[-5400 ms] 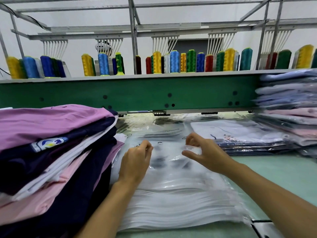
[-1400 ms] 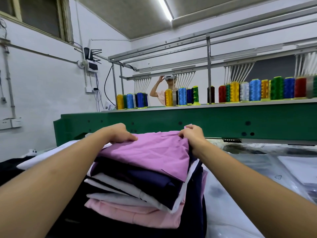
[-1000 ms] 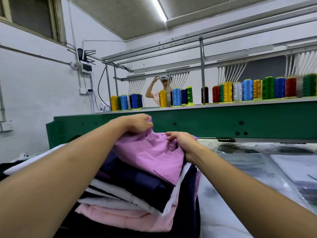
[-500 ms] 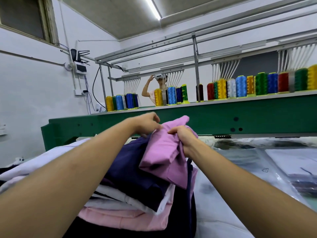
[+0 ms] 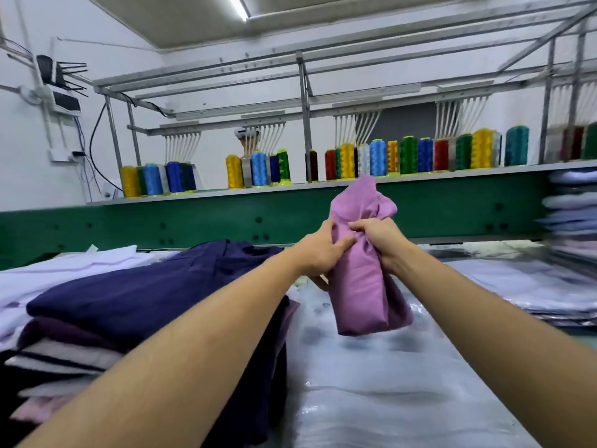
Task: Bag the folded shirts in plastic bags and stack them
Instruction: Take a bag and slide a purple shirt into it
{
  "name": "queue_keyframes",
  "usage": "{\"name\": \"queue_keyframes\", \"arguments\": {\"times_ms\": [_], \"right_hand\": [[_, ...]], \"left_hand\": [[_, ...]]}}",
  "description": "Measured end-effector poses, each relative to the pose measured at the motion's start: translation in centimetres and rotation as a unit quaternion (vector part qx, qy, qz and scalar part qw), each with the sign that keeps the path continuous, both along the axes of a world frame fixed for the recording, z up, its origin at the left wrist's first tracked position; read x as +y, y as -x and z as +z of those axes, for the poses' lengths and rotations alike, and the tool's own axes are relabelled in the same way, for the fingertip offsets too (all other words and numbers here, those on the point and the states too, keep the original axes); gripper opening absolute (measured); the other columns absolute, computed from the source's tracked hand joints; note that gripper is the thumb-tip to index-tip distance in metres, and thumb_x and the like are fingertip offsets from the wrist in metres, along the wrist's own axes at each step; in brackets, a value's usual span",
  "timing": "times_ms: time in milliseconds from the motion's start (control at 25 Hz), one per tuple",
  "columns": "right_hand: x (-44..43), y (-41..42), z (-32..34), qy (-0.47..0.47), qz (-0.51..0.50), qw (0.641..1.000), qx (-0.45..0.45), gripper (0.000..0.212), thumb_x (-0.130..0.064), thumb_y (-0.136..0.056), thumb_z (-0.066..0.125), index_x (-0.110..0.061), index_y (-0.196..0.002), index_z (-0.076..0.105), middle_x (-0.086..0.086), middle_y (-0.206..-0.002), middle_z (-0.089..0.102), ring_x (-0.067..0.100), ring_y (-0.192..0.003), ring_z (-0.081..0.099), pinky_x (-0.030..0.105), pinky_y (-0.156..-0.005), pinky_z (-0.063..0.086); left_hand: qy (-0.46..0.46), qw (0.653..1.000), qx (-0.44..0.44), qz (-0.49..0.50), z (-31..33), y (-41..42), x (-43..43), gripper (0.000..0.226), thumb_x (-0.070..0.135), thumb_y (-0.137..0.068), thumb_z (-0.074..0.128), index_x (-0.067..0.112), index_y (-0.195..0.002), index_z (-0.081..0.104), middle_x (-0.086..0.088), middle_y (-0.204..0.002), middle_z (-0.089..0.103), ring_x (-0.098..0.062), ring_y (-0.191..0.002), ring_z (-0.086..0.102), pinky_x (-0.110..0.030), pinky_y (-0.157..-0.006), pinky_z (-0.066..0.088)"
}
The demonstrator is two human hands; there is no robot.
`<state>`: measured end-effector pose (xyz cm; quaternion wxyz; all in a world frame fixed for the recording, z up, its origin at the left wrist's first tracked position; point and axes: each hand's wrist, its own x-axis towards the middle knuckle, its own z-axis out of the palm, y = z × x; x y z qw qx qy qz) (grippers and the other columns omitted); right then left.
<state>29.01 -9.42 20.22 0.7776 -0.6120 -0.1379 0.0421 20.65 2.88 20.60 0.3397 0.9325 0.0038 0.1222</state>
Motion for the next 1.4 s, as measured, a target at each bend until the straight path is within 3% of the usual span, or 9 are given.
{"name": "queue_keyframes", "arguments": {"times_ms": [160,360,520,720,880,960,1120,1280,1400], "right_hand": [[-6.5,-2.4,-2.9,0.098,-0.075,0.991,-0.053,0.023,0.012,-0.086,0.063,-0.011,-0.087,0.057,0.01,-0.093,0.065,0.017,-0.08,0.065,0.024,-0.063,0.055],[-11.4,-5.1,-6.4,0.173,-0.071,0.982,-0.023,0.038,0.005,-0.085,0.068,-0.003,-0.12,0.057,0.015,-0.115,0.065,0.032,-0.105,0.066,0.047,-0.097,0.055],[-12.8,-5.6,-8.1,0.248,-0.058,0.965,-0.055,0.03,0.002,-0.085,0.068,-0.002,-0.114,0.06,0.019,-0.106,0.068,0.029,-0.097,0.068,0.046,-0.09,0.058],[-12.3,-4.6,-8.3,0.316,-0.024,0.925,-0.208,0.027,0.007,-0.081,0.058,-0.017,-0.084,0.07,-0.003,-0.078,0.074,0.008,-0.076,0.068,0.021,-0.063,0.056],[-10.8,-3.2,-8.4,0.356,0.028,0.878,-0.318,0.032,0.001,-0.082,0.056,-0.027,-0.083,0.069,-0.014,-0.085,0.073,-0.003,-0.079,0.065,0.019,-0.07,0.055],[-10.4,-2.9,-9.6,0.408,0.032,0.847,-0.34,0.029,-0.001,-0.076,0.053,-0.024,-0.085,0.068,-0.011,-0.086,0.072,0.008,-0.082,0.067,0.035,-0.074,0.057],[-11.0,-2.9,-12.3,0.489,0.049,0.791,-0.365,0.068,-0.01,-0.08,0.053,-0.053,-0.133,0.053,-0.011,-0.129,0.067,0.02,-0.115,0.063,0.038,-0.094,0.052],[-11.1,-4.1,-14.4,0.623,0.058,0.692,-0.359,0.079,-0.019,-0.085,0.051,-0.058,-0.15,0.025,-0.001,-0.152,0.048,0.027,-0.133,0.049,0.037,-0.099,0.046],[-10.8,-4.6,-14.7,0.644,0.085,0.677,-0.347,0.073,-0.021,-0.088,0.046,-0.053,-0.151,0.028,-0.001,-0.153,0.047,0.027,-0.136,0.046,0.038,-0.101,0.044]], "left_hand": [[-0.205,0.974,0.091,-0.04,-4.6,-2.4,-1.8,0.062,0.052,-0.097,0.054,0.014,-0.145,0.042,-0.01,-0.128,0.062,-0.03,-0.107,0.064,-0.039,-0.088,0.054],[-0.287,0.93,0.214,-0.078,-10.8,-2.9,-0.9,0.07,0.055,-0.079,0.076,0.025,-0.136,0.05,0.003,-0.128,0.06,-0.022,-0.113,0.056,-0.04,-0.097,0.049],[-0.353,0.929,0.069,-0.088,-13.1,-3.7,-0.5,0.024,0.017,-0.095,0.049,0.024,-0.118,0.048,-0.004,-0.112,0.064,-0.029,-0.096,0.059,-0.04,-0.078,0.05],[-0.473,0.878,-0.012,-0.079,-13.9,-5.3,-0.1,0.047,-0.004,-0.089,0.045,0.03,-0.117,0.06,0.003,-0.133,0.049,-0.024,-0.117,0.051,-0.034,-0.067,0.034],[-0.303,0.953,-0.013,0.02,-13.5,-8.0,-1.1,0.048,0.001,-0.089,0.044,0.034,-0.117,0.064,0.008,-0.123,0.059,-0.02,-0.112,0.06,-0.032,-0.074,0.044],[-0.036,0.998,-0.022,0.047,-13.4,-8.8,-1.4,0.039,0.003,-0.095,0.044,0.022,-0.124,0.062,-0.002,-0.125,0.064,-0.026,-0.116,0.061,-0.035,-0.088,0.052],[0.255,0.967,-0.02,0.015,-13.4,-10.0,-0.8,0.031,-0.003,-0.098,0.052,-0.005,-0.127,0.059,-0.018,-0.125,0.065,-0.035,-0.115,0.063,-0.036,-0.09,0.058],[0.147,0.98,-0.13,0.043,-13.0,-10.4,-1.3,0.03,0.004,-0.101,0.053,0.015,-0.121,0.071,0.006,-0.113,0.073,-0.016,-0.102,0.069,-0.03,-0.095,0.053],[0.086,0.976,-0.2,0.023,-12.5,-10.4,-2.4,0.029,0.014,-0.1,0.058,0.024,-0.124,0.07,0.014,-0.118,0.07,-0.002,-0.105,0.063,-0.023,-0.098,0.048]]}}
